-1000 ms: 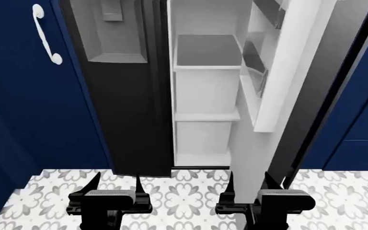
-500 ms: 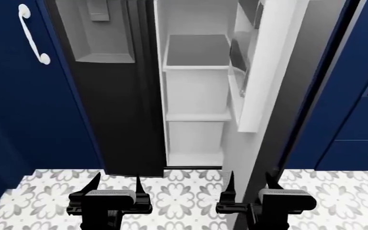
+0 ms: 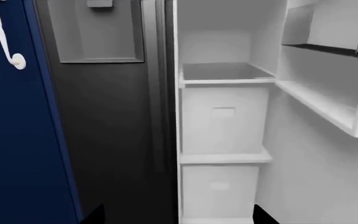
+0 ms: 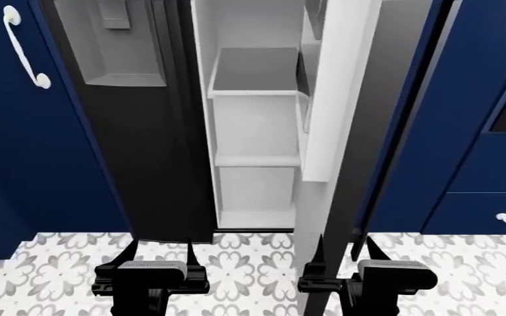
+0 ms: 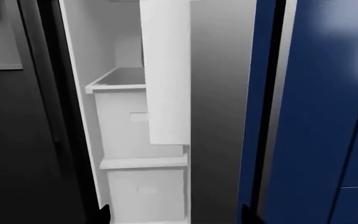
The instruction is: Close the fridge door
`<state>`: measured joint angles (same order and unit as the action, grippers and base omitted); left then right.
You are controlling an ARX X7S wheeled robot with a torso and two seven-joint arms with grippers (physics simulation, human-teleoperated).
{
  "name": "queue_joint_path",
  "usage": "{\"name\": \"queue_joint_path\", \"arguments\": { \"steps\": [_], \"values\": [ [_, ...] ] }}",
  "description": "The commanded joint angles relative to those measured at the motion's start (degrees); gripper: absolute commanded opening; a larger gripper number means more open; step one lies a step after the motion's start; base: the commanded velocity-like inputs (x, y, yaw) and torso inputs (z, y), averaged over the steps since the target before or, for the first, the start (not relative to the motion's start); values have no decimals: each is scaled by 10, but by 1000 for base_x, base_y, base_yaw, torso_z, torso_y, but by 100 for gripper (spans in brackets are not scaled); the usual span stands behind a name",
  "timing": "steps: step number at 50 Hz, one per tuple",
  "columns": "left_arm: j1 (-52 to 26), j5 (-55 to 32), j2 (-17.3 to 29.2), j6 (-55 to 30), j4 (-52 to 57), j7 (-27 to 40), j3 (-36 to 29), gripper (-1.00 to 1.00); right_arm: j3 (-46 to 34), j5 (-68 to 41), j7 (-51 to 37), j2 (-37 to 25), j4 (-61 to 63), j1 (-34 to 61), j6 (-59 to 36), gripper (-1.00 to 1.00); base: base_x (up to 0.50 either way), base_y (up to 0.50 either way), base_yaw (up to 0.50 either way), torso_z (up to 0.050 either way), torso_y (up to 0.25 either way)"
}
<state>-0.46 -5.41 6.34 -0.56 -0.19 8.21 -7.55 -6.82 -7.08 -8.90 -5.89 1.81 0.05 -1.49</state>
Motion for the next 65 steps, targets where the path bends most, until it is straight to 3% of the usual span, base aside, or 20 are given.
{"name": "queue_joint_path", "arguments": {
  "steps": [1, 65],
  "values": [
    [0, -5, 6, 1, 0, 7, -7, 100, -7, -8, -9, -6, 1, 1, 0, 100, 0, -176, 0, 0, 0],
    [-4, -25, 29, -1, -1, 36, -36, 100, -34, -32, -38, -29, -15, 8, 16, 100, 0, -285, 0, 0, 0]
  ]
}}
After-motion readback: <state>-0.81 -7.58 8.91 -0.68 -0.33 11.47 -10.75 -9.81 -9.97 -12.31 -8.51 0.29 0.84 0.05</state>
